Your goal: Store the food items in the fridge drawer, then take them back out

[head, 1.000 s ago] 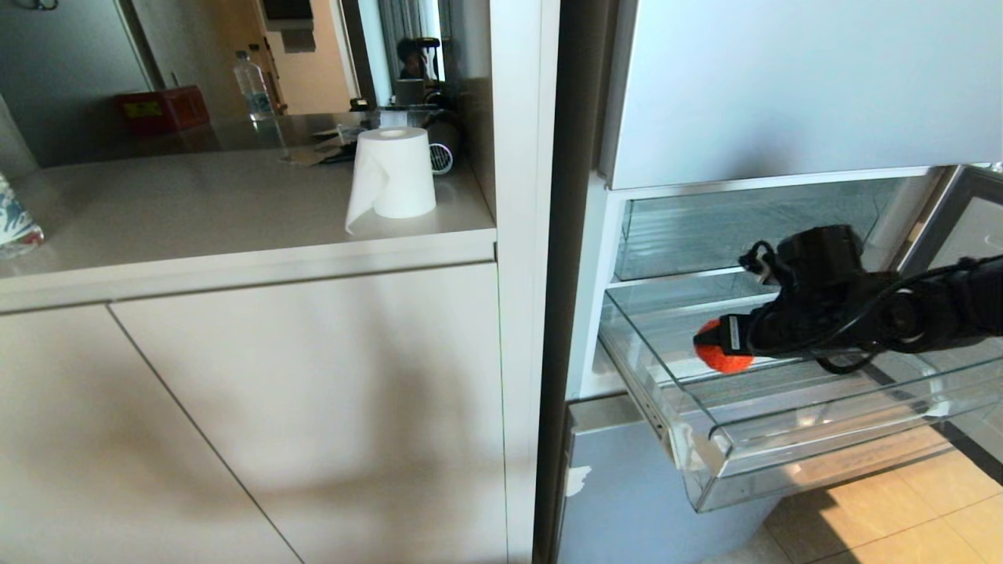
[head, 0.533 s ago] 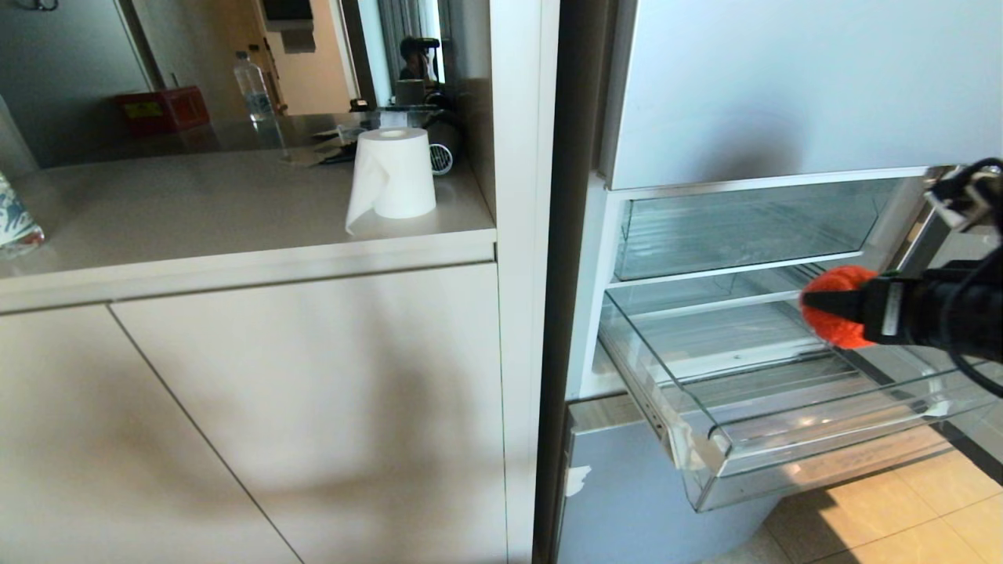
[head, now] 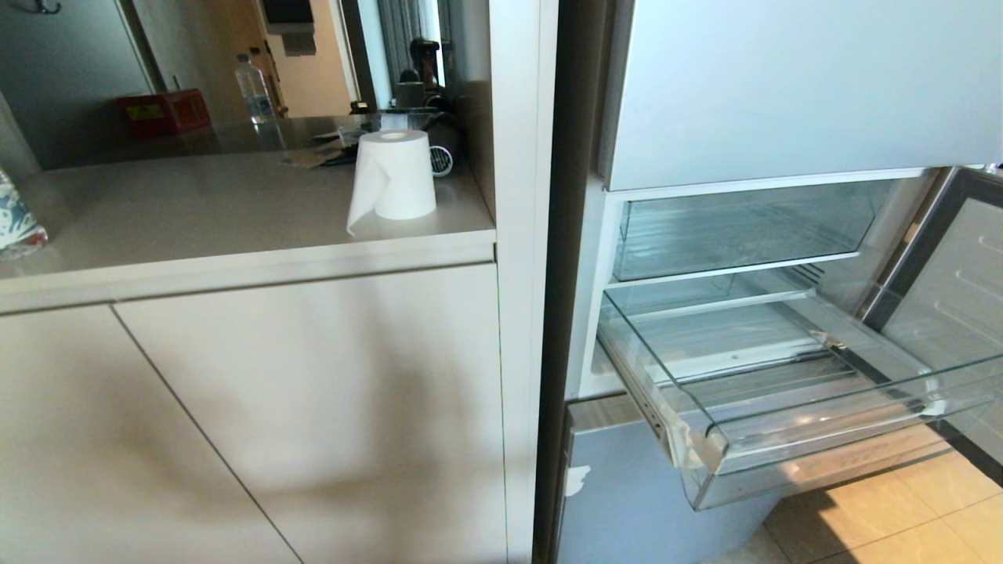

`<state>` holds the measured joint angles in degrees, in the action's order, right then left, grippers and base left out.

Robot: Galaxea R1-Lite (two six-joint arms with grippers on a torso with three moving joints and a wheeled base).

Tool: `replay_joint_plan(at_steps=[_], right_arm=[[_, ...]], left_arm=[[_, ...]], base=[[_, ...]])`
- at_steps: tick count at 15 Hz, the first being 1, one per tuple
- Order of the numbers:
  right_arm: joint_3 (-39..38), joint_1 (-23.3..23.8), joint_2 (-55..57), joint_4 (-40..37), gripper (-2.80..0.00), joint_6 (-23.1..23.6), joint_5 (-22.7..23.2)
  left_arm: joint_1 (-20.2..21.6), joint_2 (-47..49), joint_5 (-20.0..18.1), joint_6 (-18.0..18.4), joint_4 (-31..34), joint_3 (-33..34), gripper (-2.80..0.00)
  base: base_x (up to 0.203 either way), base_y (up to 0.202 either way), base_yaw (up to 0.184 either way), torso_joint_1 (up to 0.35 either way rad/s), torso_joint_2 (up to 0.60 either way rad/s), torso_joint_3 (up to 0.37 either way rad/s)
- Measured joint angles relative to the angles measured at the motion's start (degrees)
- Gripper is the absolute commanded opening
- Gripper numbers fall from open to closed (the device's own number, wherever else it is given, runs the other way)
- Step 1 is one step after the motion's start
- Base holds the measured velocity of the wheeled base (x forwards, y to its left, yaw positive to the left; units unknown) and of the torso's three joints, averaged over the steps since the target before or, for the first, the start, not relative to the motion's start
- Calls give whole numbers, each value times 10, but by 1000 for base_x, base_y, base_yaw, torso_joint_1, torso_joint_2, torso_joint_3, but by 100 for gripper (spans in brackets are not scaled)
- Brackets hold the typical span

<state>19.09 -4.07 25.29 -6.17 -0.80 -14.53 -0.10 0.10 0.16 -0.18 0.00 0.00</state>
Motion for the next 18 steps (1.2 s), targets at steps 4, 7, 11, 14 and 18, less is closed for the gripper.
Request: replay_joint_plan(at_steps=[4, 7, 11, 14, 18], right_arm=[[-154, 35, -120, 25, -280, 32, 130], [-186, 43, -170, 65, -280, 38, 152], [-190, 44, -236, 62, -280, 27, 148], [-191, 43, -250, 63, -280, 10, 145], [-191, 43, -253, 63, -280, 14, 145]], left_arm=[[0, 0, 0, 0, 0, 0, -280], [0, 0, 0, 0, 0, 0, -280], [0, 0, 0, 0, 0, 0, -280], [0, 0, 0, 0, 0, 0, -280], [0, 0, 0, 0, 0, 0, -280]], base=[[0, 0, 0, 0, 0, 0], [0, 0, 0, 0, 0, 0], [0, 0, 0, 0, 0, 0], [0, 0, 0, 0, 0, 0], [0, 0, 0, 0, 0, 0]])
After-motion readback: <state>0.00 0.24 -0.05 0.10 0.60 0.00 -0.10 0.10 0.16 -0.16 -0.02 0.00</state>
